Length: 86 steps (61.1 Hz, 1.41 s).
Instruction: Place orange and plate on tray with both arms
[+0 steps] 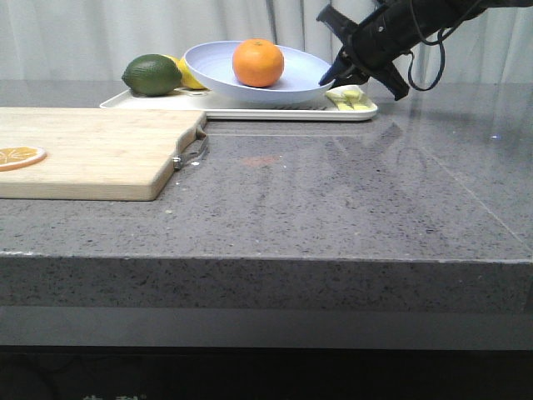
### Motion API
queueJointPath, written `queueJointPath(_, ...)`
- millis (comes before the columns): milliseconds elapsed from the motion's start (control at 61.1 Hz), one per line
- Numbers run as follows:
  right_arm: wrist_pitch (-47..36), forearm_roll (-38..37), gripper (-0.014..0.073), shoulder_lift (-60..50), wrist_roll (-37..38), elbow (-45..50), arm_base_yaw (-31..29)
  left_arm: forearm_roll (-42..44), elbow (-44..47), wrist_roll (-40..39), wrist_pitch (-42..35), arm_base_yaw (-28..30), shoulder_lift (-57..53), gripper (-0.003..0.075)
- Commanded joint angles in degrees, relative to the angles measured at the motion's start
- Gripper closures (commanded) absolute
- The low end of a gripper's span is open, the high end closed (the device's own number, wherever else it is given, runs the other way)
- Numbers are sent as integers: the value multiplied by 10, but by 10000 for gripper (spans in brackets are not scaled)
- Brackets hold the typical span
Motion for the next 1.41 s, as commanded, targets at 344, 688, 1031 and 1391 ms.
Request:
queueJointPath(344, -29, 31, 368, -38, 5, -25, 5, -5, -13, -5, -52, 1, 2, 738)
queueJointPath(688, 8, 29, 268, -78, 4, -26, -5, -5, -13, -5, -52, 1, 2, 738)
queueJointPath(1031, 163, 14, 558, -161, 2, -47, -62, -5, -13, -5, -52, 1, 2, 738)
queueJointPath(1391, 336, -228, 704, -281, -14, -47, -71, -5, -13, -5, -52, 1, 2, 738)
